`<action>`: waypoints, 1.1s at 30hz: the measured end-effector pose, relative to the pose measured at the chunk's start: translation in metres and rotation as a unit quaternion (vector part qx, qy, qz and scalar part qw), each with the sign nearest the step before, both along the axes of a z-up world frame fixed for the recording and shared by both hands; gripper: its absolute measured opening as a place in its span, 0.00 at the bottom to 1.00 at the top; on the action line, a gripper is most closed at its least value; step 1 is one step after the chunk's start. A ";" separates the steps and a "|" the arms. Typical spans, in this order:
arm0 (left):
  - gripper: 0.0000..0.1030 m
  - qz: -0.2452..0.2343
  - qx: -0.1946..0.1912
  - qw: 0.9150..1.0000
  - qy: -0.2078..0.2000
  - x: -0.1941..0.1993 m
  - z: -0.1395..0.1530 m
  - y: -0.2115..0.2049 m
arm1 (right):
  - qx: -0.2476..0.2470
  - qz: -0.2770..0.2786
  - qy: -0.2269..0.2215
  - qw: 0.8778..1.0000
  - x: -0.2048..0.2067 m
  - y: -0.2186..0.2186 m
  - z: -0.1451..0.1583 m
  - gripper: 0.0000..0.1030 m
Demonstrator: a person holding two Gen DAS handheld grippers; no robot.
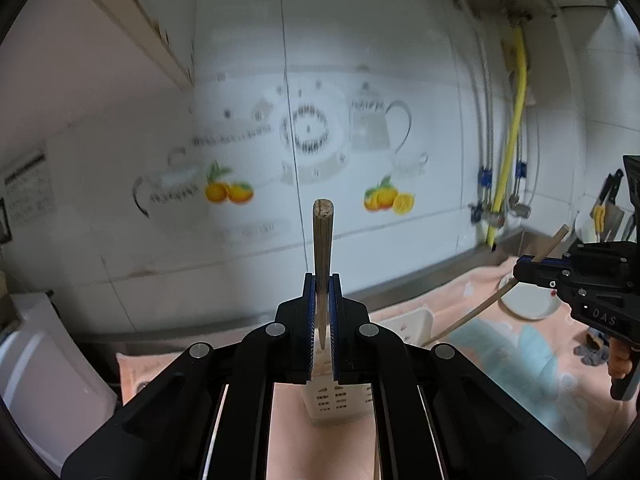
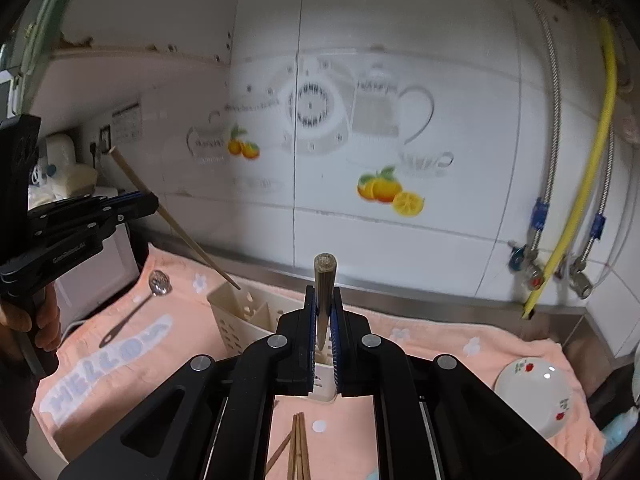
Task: Organize utensils
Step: 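Lift the left tool's chopstick upright toward the holder while the right tool carries its own, then lower both chopsticks into the cream holder and open both tools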
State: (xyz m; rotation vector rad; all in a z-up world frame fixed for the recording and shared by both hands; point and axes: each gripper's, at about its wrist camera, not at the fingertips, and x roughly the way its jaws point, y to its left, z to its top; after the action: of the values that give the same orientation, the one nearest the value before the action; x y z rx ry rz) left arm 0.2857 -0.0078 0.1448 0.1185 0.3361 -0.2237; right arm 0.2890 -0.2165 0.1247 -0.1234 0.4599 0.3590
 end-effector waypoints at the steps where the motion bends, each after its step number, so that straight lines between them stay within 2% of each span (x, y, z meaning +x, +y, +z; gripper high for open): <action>1: 0.05 -0.002 -0.002 1.000 0.013 0.008 -0.005 0.002 | -0.001 -0.001 0.005 1.000 0.004 0.000 -0.003 0.06; 9: 0.05 -0.001 -0.017 0.997 0.076 0.046 -0.039 0.012 | -0.007 -0.007 0.044 0.999 0.037 0.009 -0.029 0.06; 17: 0.09 0.002 -0.029 0.996 0.087 0.049 -0.050 0.019 | -0.009 -0.013 0.044 0.999 0.042 0.009 -0.036 0.07; 19: 0.14 0.003 -0.027 0.996 0.084 0.046 -0.047 0.018 | -0.009 -0.016 0.039 0.999 0.039 0.008 -0.034 0.08; 21: 0.23 0.005 -0.026 0.997 0.078 0.041 -0.044 0.019 | -0.007 -0.018 0.034 0.999 0.035 0.005 -0.030 0.15; 23: 0.29 0.007 -0.025 0.997 0.070 0.033 -0.039 0.020 | -0.006 -0.021 0.025 0.999 0.027 0.002 -0.026 0.17; 28: 0.37 0.009 -0.023 0.998 0.054 0.004 -0.033 0.023 | -0.002 -0.020 0.006 1.000 -0.005 -0.007 -0.024 0.25; 33: 0.44 0.006 -0.025 0.998 0.053 -0.033 -0.044 0.025 | 0.004 -0.017 0.017 1.000 -0.039 -0.017 -0.043 0.29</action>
State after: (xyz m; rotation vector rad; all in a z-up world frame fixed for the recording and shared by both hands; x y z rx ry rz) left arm 0.2527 0.0173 0.1013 0.0562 0.4356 -0.2263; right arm 0.2495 -0.2333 0.0820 -0.1018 0.4930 0.3307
